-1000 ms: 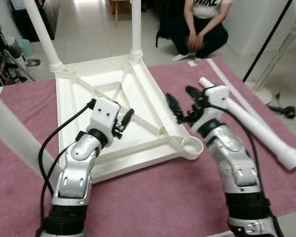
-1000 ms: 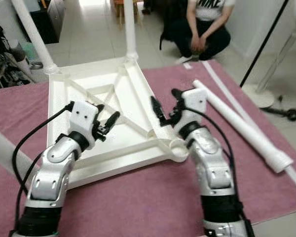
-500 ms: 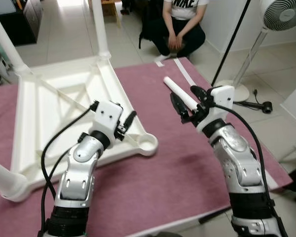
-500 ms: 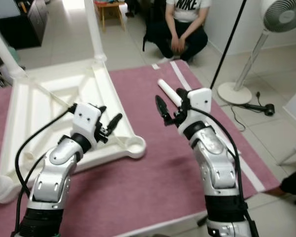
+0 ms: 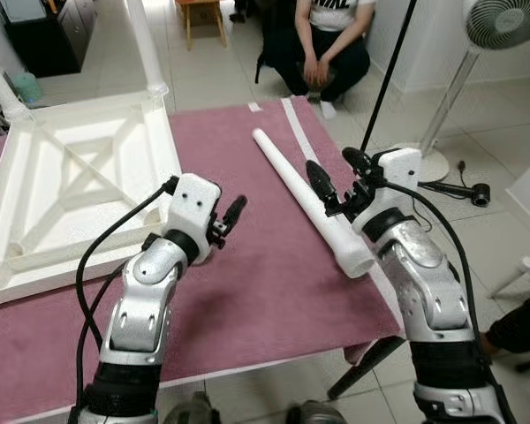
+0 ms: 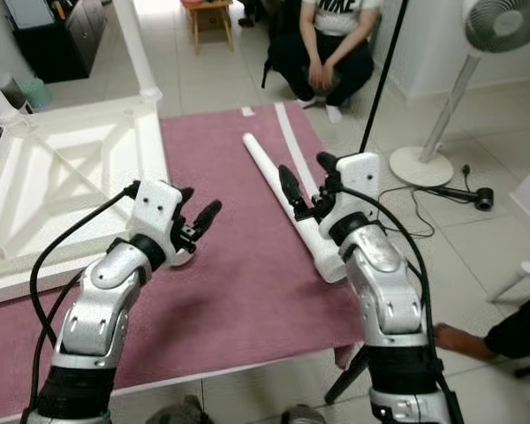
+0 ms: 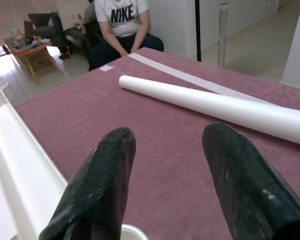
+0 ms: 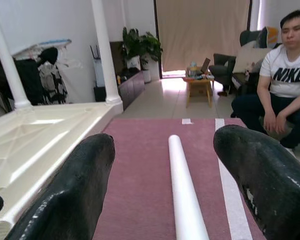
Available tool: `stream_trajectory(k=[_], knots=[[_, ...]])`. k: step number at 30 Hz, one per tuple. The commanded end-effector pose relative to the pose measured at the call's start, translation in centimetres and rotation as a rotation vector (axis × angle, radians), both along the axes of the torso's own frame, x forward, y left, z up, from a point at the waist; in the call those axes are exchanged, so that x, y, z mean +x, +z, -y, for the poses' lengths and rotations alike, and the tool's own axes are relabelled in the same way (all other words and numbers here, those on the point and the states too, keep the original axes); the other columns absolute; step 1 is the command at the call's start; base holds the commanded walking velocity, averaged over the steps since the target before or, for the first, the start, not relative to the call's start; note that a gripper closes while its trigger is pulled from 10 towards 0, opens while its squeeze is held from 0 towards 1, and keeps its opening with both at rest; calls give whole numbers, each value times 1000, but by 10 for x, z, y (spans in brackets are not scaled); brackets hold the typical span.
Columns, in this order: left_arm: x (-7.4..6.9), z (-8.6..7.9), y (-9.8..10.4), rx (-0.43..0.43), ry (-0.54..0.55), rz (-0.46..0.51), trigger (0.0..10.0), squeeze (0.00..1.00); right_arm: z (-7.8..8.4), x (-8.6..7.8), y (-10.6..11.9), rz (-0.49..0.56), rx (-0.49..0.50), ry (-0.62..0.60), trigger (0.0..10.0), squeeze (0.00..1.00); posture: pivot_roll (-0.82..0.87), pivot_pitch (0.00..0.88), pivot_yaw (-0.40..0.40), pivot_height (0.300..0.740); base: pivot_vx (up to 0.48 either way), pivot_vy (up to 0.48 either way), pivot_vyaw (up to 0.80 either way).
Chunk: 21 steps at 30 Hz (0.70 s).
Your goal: Building children table
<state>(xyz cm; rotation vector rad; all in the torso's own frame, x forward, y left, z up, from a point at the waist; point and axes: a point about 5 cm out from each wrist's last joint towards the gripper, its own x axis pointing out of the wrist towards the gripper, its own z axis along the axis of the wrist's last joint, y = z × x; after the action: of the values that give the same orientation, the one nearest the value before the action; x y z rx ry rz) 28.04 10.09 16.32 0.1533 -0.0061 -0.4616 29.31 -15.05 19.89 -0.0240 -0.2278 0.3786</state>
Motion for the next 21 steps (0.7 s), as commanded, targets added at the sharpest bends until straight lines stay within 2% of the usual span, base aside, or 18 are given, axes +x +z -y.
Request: stream_trajectory(k=[1, 16, 18, 19, 21], knots=[[2, -10, -4, 15, 90, -13, 10000, 0, -7, -1, 0, 4, 3, 23, 10000, 0, 5, 0, 61, 740, 0, 465, 0], [-1, -7, -5, 34, 72, -3, 10000, 0, -5, -3, -1, 0, -2, 16, 10000, 0, 3, 0, 64, 740, 0, 0, 0], [-1, -8, -5, 33, 75, -7, 10000, 0, -4, -3, -2, -5, -9, 9, 10000, 0, 5, 0, 63, 740, 0, 0, 0], [-2, -9, -4, 49, 67, -14, 10000, 0, 3, -1, -6, -25, -61, -30, 10000, 0, 7, 0, 60, 740, 0, 0, 0], [-2, -9, -4, 49, 67, -14, 10000, 0, 3, -1, -6, -25, -61, -30, 10000, 0, 7, 0, 60, 740, 0, 0, 0]])
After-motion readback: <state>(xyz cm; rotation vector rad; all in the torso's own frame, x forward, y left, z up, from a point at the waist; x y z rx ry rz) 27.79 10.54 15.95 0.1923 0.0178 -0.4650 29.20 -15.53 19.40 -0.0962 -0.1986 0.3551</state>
